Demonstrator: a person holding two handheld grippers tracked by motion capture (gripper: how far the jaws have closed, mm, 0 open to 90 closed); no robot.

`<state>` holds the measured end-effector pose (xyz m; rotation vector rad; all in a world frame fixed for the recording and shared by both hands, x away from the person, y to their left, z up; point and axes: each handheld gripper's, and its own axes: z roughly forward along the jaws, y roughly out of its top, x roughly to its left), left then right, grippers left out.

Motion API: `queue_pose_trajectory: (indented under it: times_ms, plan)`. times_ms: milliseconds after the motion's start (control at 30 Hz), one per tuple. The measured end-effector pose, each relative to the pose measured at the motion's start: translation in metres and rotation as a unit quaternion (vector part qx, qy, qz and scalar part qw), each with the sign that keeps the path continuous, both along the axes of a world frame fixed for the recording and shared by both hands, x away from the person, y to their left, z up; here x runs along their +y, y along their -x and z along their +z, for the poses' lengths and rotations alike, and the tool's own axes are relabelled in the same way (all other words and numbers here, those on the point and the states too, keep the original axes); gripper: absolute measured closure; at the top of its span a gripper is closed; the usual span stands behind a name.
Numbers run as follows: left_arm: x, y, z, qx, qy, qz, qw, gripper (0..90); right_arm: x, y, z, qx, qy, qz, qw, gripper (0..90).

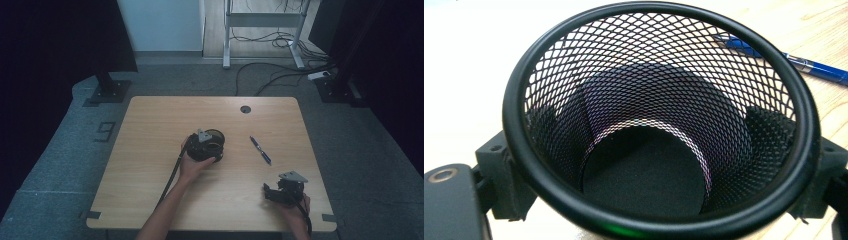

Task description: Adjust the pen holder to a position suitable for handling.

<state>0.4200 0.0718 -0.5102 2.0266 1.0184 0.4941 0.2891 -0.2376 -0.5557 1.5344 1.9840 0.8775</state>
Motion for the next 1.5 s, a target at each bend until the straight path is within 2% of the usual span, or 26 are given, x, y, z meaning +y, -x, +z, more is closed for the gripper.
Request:
queue_pose_trajectory:
  times_ms: [200, 300, 367, 433, 633, 900, 1133, 1300, 1500]
  plan:
    - [0.000, 0.001, -0.001, -0.007, 0.002, 0.005, 1.0000, 9.3, 0.000, 0.000, 0.000, 0.000, 0.000, 0.000, 1.0000, 9.0]
    - [0.002, 0.003, -0.002, -0.004, 0.007, 0.000, 1.0000, 4.9, 0.000, 0.000, 0.000, 0.000, 0.000, 0.000, 1.0000, 9.1]
    - [0.004, 0.003, -0.002, -0.006, 0.005, 0.004, 1.0000, 1.4, 0.000, 0.000, 0.000, 0.000, 0.000, 0.000, 1.0000, 9.1]
    - [0.008, 0.005, -0.002, -0.004, 0.012, 0.003, 0.9999, 1.2, 0.000, 0.000, 0.000, 0.000, 0.000, 0.000, 1.0000, 9.1]
    - [0.020, 0.014, 0.003, -0.006, 0.016, -0.005, 0.9998, 0.3, 0.000, 0.000, 0.000, 0.000, 0.000, 0.000, 1.0000, 9.1]
    - [0.035, 0.035, 0.008, -0.007, 0.014, -0.021, 0.9997, 1.4, 0.000, 0.000, 0.000, 0.000, 0.000, 0.000, 1.0000, 9.1]
    - [0.049, 0.053, 0.011, -0.010, 0.011, -0.020, 0.9997, 2.1, 0.000, 0.000, 0.000, 0.000, 0.000, 0.000, 1.0000, 9.0]
    - [0.068, 0.068, 0.009, -0.010, 0.018, -0.019, 0.9996, 3.2, 0.000, 0.000, 0.000, 0.000, 0.000, 0.000, 1.0000, 9.0]
    - [0.095, 0.088, 0.002, 0.000, 0.019, -0.006, 0.9998, 4.2, 0.000, 0.000, 0.000, -0.001, 0.000, 0.000, 1.0000, 9.0]
